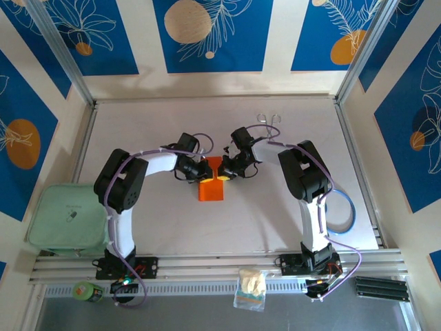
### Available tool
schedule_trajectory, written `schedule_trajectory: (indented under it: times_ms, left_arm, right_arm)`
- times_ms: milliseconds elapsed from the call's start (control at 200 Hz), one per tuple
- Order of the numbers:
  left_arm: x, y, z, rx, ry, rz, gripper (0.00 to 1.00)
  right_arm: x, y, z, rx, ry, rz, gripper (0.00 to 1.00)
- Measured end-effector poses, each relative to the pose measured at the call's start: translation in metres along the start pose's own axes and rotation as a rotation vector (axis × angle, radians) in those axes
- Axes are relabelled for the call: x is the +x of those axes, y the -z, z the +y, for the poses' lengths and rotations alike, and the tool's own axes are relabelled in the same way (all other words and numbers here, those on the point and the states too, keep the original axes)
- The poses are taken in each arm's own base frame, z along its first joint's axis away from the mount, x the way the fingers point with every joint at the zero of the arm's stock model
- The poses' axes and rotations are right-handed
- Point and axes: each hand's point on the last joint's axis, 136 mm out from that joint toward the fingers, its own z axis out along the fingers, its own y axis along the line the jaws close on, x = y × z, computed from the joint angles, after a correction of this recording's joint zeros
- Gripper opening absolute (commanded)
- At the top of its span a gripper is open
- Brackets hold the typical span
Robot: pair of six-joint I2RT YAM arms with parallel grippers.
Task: Fold a paper plane with a square sheet of paper (pick it up from the middle)
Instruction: First fold the square sheet of paper in half at the center of the table.
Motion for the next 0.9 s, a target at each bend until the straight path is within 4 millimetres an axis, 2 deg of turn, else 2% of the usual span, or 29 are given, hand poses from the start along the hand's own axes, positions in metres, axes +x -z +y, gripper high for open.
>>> schedule_trajectory:
  times_ms: [120, 400, 565, 660, 770, 895]
  left_arm:
    - [0.001, 0.005, 0.005, 0.025, -0.008, -0.013, 0.14]
    - [0.004, 0.029, 0.035, 0.016, 0.04, -0.046, 0.14]
    - [0.007, 0.038, 0.04, 0.009, 0.055, -0.06, 0.14]
    - [0.01, 0.044, 0.036, 0.017, 0.078, -0.07, 0.14]
    - [0.008, 0.047, 0.02, 0.046, 0.075, -0.096, 0.14]
    - [0.013, 0.038, 0.003, 0.065, 0.063, -0.083, 0.13]
  right_arm:
    - [0.0, 0.0, -0.001, 0.007, -0.008, 0.007, 0.03]
    - [0.0, 0.0, -0.002, 0.029, -0.015, 0.023, 0.03]
    - [0.0, 0.0, -0.002, 0.04, -0.012, 0.025, 0.03]
    - [0.0, 0.0, -0.002, 0.044, -0.011, 0.027, 0.03]
    - [0.0, 0.0, -0.002, 0.044, -0.011, 0.027, 0.03]
    - [0.0, -0.001, -0.003, 0.046, -0.016, 0.033, 0.03]
